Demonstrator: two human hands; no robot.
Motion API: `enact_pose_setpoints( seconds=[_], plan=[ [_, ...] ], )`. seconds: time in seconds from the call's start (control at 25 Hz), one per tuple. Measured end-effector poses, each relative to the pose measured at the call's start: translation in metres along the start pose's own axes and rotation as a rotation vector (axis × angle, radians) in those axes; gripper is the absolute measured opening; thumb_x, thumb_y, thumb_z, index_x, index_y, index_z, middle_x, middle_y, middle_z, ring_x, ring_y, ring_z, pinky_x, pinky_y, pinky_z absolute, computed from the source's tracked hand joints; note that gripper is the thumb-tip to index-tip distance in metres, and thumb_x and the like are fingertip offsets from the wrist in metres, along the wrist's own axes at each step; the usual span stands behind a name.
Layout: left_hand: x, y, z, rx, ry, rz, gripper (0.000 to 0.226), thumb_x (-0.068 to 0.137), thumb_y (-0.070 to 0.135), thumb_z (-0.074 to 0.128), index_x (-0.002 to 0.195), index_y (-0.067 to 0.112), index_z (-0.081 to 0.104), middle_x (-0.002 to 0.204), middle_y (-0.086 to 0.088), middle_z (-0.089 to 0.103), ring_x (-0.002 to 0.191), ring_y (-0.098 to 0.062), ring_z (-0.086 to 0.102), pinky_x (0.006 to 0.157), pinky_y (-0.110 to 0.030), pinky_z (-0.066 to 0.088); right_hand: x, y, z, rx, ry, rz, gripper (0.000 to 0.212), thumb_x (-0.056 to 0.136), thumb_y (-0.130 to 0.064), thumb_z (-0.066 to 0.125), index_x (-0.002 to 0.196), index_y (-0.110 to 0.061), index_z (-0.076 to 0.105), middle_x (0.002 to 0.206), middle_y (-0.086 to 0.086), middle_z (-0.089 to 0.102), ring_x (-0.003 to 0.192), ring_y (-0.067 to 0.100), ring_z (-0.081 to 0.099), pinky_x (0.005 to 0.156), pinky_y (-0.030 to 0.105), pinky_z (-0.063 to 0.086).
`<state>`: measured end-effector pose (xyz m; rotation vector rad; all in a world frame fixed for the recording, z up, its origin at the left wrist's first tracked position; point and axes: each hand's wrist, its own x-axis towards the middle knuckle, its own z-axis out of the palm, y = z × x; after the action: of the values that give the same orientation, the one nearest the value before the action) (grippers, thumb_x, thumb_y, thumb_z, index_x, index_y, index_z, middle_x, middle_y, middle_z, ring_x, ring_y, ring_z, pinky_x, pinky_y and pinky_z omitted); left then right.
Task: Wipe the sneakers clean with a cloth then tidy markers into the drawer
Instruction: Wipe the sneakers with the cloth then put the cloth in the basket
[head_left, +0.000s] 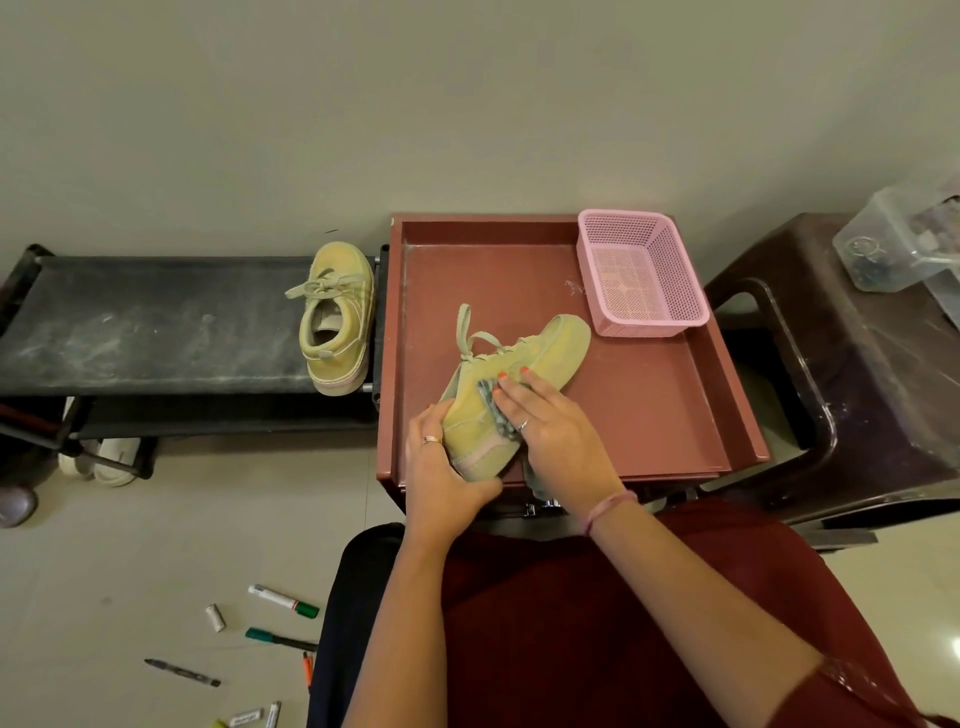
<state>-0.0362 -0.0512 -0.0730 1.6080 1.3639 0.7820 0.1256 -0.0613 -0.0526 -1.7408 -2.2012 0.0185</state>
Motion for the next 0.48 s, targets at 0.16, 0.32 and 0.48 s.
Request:
enact_pose_setpoints(
  seconds=[0.16, 0.32, 0.48],
  plan=[
    [-0.002, 0.002, 0.0, 0.011, -0.004, -0.009, 0.098, 0.05, 0.016, 0.083, 0.134, 0.031, 0.037, 0.126, 0.012, 0.036, 0.118, -0.006, 0.041, 0.098, -0.033, 0.048, 0.022, 0.021, -0.012, -0.078, 0.093, 0.102, 0.048, 0.075, 0.008, 0.053, 0.12, -0.006, 0.063, 0.124, 0.009, 0.062, 0.115, 0.032, 0.058, 0.088, 0.042, 0.053],
    [-0.004, 0.004, -0.006, -0.055, 0.017, 0.021, 0.096, 0.049, 0.017, 0.081, 0.13, 0.042, 0.038, 0.127, 0.017, 0.038, 0.123, -0.006, 0.043, 0.1, -0.036, 0.047, 0.011, 0.037, -0.027, 0.409, 0.246, 0.669, 0.046, 0.09, 0.005, 0.045, 0.129, -0.015, 0.057, 0.132, 0.003, 0.053, 0.116, 0.009, 0.048, 0.107, 0.025, 0.035],
    [-0.01, 0.006, -0.022, -0.035, 0.01, 0.068, 0.099, 0.049, 0.013, 0.08, 0.121, 0.062, 0.034, 0.129, 0.029, 0.035, 0.138, -0.004, 0.03, 0.109, -0.034, 0.037, -0.013, 0.042, -0.037, 0.828, 0.42, 0.815, 0.037, 0.094, -0.007, 0.048, 0.127, -0.021, 0.058, 0.12, -0.006, 0.062, 0.111, 0.005, 0.056, 0.1, 0.033, 0.046]
  ],
)
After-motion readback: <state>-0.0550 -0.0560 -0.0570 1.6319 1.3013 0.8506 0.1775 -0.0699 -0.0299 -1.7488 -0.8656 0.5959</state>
